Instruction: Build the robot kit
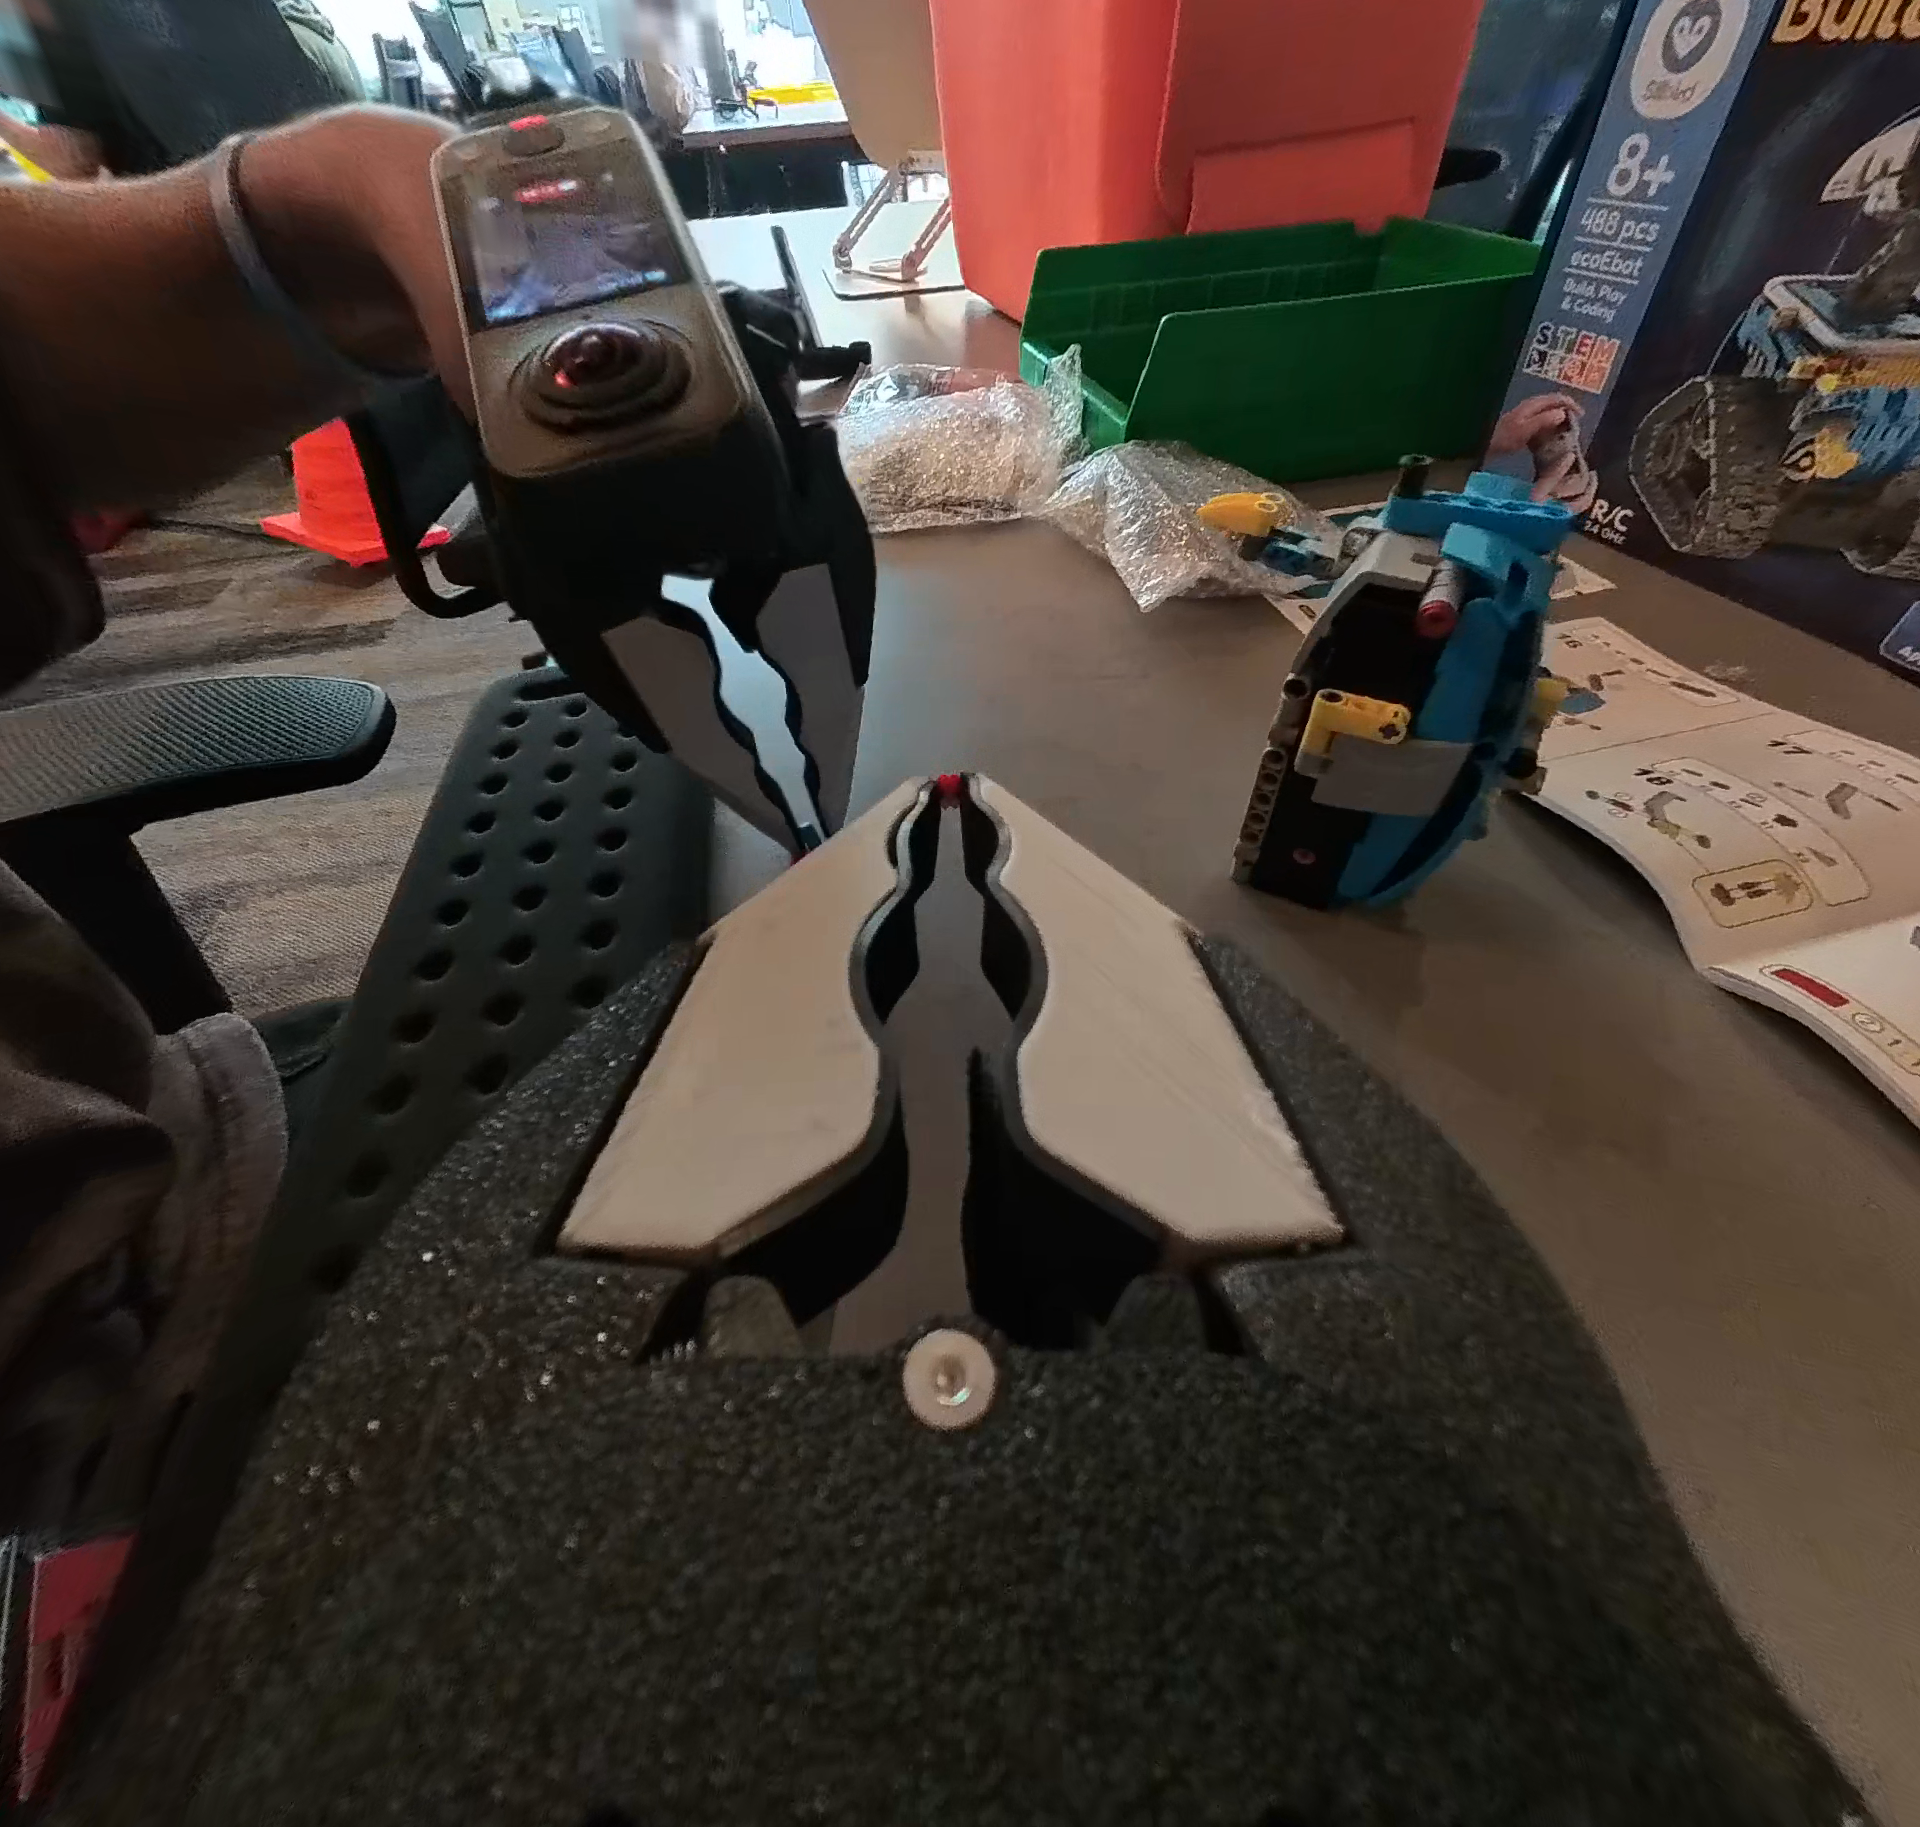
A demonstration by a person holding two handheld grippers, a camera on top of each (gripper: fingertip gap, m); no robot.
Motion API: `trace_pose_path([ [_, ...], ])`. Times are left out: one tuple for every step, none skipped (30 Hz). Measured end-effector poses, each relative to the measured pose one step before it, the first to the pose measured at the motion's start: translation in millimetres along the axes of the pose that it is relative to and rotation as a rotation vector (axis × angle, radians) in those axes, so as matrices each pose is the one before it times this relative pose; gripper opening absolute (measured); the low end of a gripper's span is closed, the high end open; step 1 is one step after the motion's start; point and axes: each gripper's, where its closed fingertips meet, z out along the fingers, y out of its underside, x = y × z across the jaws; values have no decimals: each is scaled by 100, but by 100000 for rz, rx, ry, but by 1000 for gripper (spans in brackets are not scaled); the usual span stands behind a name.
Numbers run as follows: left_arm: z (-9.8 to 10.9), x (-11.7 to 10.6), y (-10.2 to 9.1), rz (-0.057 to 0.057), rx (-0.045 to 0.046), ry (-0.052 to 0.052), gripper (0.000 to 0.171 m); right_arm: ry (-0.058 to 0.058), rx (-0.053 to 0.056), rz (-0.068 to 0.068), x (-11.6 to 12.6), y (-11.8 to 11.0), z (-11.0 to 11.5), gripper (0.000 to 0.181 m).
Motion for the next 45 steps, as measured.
trace_pose_path([
  [-21, -45, -131, -812, 1995, -739, 8, -427, 419, 1077, 52, -52, -48, 4],
  [-20, 51, -279, -912, 2971, -134, 8, -612, 541, 1233, 25, -85, -26, 4],
  [-8, 135, -317, -1089, 3243, 342, 8, -745, 519, 1154, -17, -79, 3, 4],
  [10, 125, -215, -1106, 2497, 354, 8, -746, 324, 869, -40, -55, 14, 4],
  [5, 7, -93, -701, 1850, -444, 9, -525, 142, 462, -46, -30, 30, 4],
  [-32, -122, -116, -625, 2143, -1089, 8, -222, -62, 111, -31, 12, 28, 4],
  [-64, -73, -144, -1323, 2334, -397, 8, -144, -238, -44, -30, 48, 20, 4],
  [-48, -53, -83, -1884, 1954, -32, 8, -90, -306, -77, -19, 67, 17, 4],
  [-5, -149, -16, -1602, 1315, -579, 8, -49, -273, -2, -4, 70, 24, 4],
  [33, -225, 32, -941, 868, -1182, 9, -23, -165, 41, 7, 48, 11, 4],
  [49, -241, 19, -558, 661, -1398, 8, -9, -166, 67, 8, 48, 11, 4],
  [10, -181, 11, -611, 616, -956, 9, 86, -96, 38, 36, 27, 16, 4],
  [-44, -79, -13, -713, 637, -209, 8, 39, -30, 39, 26, 12, -3, 4],
  [-157, 18, -84, -508, 1087, 276, 8, -35, -87, 141, 23, 28, -2, 4],
  [-255, 97, -209, -422, 1837, 775, 8, 45, -66, 153, 25, 25, 5, 4],
  [-277, 148, -254, -810, 1975, 1315, 8, 74, 37, 48, 28, 7, -20, 4],
  [-201, 139, -233, -1196, 1453, 1477, 8, 46, 18, 47, 34, -4, -7, 4],
  [-103, 134, -122, -1126, 534, 1672, 9, -10, -2, 175, 23, 6, 2, 4],
  [-15, 249, -30, -658, -263, 2544, 12, -105, 66, 264, 18, 4, 12, 4],
  [11, 285, 34, -277, -825, 2742, 15, -236, 100, 224, -8, -20, 15, 4],
  [45, 16, 117, -13, -1537, 1077, 18, -175, 1, 95, -19, -12, 1, 4],
  [63, -339, 194, 162, -2228, -1196, 24, -53, -138, -101, -17, 19, 1, 4],
  [75, -415, 210, 92, -2253, -1673, 27, 25, -166, -187, -11, 27, -17, 4],
  [96, -217, 113, -163, -1411, -644, 28, 48, -131, -203, -12, 25, -23, 4],
  [117, 29, -17, -422, -425, 464, 28, 59, -175, -145, 3, 31, -37, 4],
  [127, 192, -14, -371, -146, 900, 28, 46, -139, -77, 11, 34, -29, 4],
  [138, 175, 35, 52, -258, 311, 28, -19, -64, 53, 14, 12, -29, 4],
  [153, 32, 99, 314, -433, -789, 27, 8, 80, 152, 22, -5, -38, 4],
  [184, -43, 106, -2, -338, -1217, 26, -123, 122, 235, 16, -25, -26, 4],
  [208, 38, 12, -544, 192, -533, 22, -260, 43, 278, -13, -20, -5, 4],
  [150, 180, -175, -934, 1393, 548, 16, -290, -5, 194, -34, -18, 30, 4],
  [93, 84, -228, -1175, 1731, 182, 16, -310, -66, -9, -48, -10, 42, 4],
  [35, -23, -75, -1135, 919, -231, 16, -327, -225, -124, -76, 28, 71, 4],
  [-4, -23, 13, -1137, 583, -72, 16, -321, -414, -145, -84, 52, 77, 4],
  [-9, -3, 26, -812, 774, -242, 15, -258, -491, -240, -88, 83, 78, 4],
  [-30, -54, -22, -586, 1209, -668, 15, -143, -481, -365, -74, 86, 63, 4],
  [-75, -229, -247, -1578, 2649, -1520, 15, 85, -446, -566, -41, 66, 46, 4],
  [-264, -300, -688, -3959, 5494, -991, 15, 380, -409, -858, -25, 61, 17, 4],
  [-520, -171, -1319, -7421, 9240, 1113, 15, 798, -255, -1442, -3, 10, -3, 4],
  [-739, -109, -1960, -11206, 13163, 2585, 15, 1298, 48, -2427, -24, -82, -51, 4],
  [-799, 12, -2367, -14272, 16031, 4057, 15, 2016, 672, -3953, -52, -246, -97, 4],
  [-664, 355, -2357, -15512, 16411, 6381, 15, 2305, 2047, -5543, -210, -570, -164, 4],
  [-468, 636, -2031, -15219, 15152, 7808, 15, 2120, 4019, -6132, -383, -1015, -227, 4],
  [-223, 840, -1526, -13892, 12783, 8576, 15, 1842, 4650, -4755, -439, -1160, -174, 4],
  [-39, 1000, -1004, -11750, 10365, 9002, 15, 3490, 3102, -2608, -81, -916, 9, 4],
])
